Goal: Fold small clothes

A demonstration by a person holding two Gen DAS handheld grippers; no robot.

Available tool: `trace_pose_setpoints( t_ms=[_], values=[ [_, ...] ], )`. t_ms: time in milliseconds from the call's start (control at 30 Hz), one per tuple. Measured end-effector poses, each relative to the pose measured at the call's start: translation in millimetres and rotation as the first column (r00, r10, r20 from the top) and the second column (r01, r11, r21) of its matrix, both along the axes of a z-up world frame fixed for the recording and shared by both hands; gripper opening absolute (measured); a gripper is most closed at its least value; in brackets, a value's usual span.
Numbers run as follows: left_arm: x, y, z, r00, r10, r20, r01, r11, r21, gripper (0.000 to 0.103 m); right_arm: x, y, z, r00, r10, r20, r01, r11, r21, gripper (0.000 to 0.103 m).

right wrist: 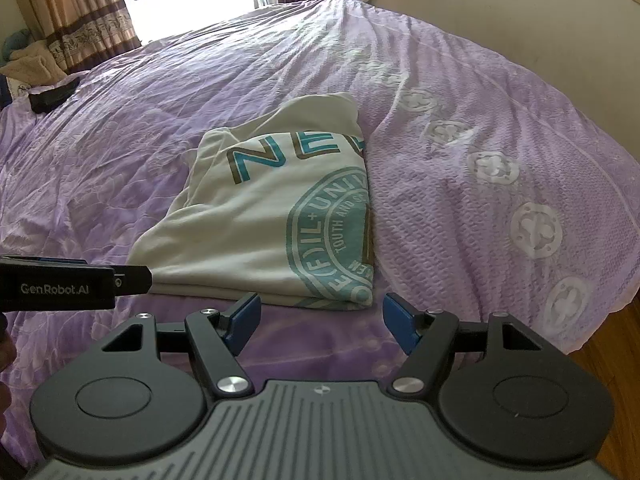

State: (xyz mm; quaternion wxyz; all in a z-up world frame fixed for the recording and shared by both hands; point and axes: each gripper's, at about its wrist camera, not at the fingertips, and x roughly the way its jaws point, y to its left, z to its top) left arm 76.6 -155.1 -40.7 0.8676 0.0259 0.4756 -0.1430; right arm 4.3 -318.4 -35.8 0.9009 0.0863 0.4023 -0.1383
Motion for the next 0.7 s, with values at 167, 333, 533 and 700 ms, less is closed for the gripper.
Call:
trace_pose_setpoints(
  t_ms=[167,333,533,700],
  values=[
    [0.9,-1.5,-0.7,1.0,0.005,0.0,-0.005,1.0,0.01,0.079,1.1,0.2,0.3,1.0,0.005,0.001,-0.005,1.0,-0.001,0.082],
    [1.3,-2.4,-0.6,1.0,0.005,-0.001,-0.005,1.0,0.007,0.079,1.2,0.6,0.1,1.0,0.004,0.001,-0.004,1.0,0.0,0.082],
    [1.2,-2.9,0.2,1.0,0.002,0.003,-0.002,1.0,0.003,0.079,1.4,0.9,0.3,1.0,0.006,0.0,-0.006,1.0,0.0,0.082],
    [2.0,-3.3,-0.3,1.0,0.004,0.001,-0.004,1.0,0.002,0.079,2.2,1.2,-0.1,1.0,0.008,-0.002,-0.008,1.0,0.0,0.082]
  ],
)
